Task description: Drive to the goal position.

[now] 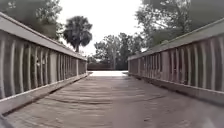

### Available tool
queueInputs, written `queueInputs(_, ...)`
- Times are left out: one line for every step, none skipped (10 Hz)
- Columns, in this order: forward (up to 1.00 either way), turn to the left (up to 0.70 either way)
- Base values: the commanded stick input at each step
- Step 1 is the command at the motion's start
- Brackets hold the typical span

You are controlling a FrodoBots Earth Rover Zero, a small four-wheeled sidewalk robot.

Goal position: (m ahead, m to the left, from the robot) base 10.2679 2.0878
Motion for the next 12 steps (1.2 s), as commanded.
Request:
queueInputs(0.7, 0.0)
queueInputs(0.7, 0.0)
queueInputs(0.7, 0.0)
queueInputs(0.7, 0.0)
queueInputs(0.7, 0.0)
queueInputs(0.7, 0.0)
queueInputs(0.7, 0.0)
queueInputs(0.7, 0.0)
queueInputs(0.7, 0.0)
queueInputs(0.7, 0.0)
queueInputs(0.7, 0.0)
queueInputs(0.7, 0.0)
